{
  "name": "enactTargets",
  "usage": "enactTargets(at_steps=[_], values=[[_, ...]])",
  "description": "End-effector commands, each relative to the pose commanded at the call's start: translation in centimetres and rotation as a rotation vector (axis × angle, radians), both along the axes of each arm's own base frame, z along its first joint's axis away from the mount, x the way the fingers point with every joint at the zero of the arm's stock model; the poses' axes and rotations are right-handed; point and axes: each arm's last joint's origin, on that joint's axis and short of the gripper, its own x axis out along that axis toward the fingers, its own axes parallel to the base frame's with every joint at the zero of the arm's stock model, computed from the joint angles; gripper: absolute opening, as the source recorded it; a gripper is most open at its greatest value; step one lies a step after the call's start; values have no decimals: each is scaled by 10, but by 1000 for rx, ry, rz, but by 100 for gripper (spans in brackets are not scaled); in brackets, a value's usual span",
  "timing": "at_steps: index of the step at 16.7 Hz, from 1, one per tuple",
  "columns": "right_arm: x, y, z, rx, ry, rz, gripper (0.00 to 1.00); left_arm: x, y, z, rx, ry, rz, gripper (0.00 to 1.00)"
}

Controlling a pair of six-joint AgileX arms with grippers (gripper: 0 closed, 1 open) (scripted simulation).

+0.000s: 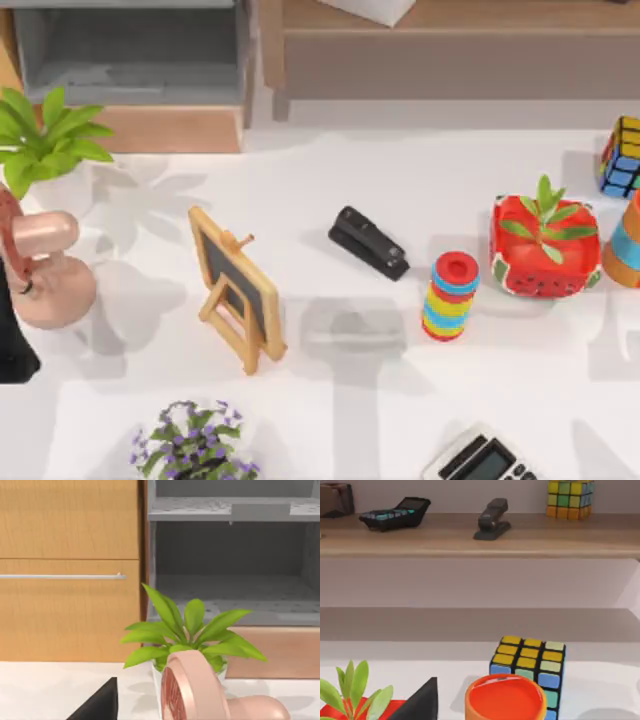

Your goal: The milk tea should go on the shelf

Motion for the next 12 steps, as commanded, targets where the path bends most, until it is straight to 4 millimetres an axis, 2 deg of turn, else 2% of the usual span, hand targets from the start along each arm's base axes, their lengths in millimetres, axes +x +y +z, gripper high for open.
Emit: enactTargets(at_steps=[3, 7, 12], values=[[0, 0, 1, 0, -2, 2, 100, 0, 0, 0, 0, 0, 0, 100], [8, -3, 13, 1, -14, 13, 100, 0, 0, 0, 0, 0, 0, 100], [35, -19, 34, -8, -22, 15, 100, 0, 0, 0, 0, 0, 0, 100]])
